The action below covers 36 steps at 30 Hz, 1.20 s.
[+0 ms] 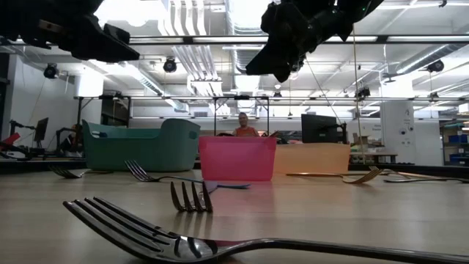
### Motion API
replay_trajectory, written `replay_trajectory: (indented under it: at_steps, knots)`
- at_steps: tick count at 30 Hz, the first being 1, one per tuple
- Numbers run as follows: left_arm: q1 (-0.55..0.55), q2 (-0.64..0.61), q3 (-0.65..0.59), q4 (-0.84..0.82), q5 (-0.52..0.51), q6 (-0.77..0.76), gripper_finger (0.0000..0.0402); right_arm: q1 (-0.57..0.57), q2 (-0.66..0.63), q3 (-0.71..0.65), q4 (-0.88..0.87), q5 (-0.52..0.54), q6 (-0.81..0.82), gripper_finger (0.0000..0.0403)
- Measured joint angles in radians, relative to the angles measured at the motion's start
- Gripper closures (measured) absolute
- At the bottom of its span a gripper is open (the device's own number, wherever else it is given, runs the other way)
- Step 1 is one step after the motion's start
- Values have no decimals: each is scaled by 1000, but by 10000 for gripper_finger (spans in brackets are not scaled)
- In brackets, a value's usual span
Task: Sort silverware by color (type)
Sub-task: Put the black fork into the orange bin
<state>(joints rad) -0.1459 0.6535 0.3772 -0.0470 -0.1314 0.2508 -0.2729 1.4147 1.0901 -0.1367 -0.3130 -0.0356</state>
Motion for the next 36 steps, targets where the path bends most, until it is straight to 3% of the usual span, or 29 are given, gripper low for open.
replay_trajectory:
  at_steps: [14, 23, 36]
  knots:
    - [0, -72, -60, 0, 0, -92, 381, 0, 0, 0, -42, 0, 149, 339]
    - [0, -49, -60, 1, 0, -111, 381, 0, 0, 0, -152, 0, 158, 339]
    - [0, -33, -60, 2, 0, -114, 381, 0, 0, 0, -152, 0, 142, 339]
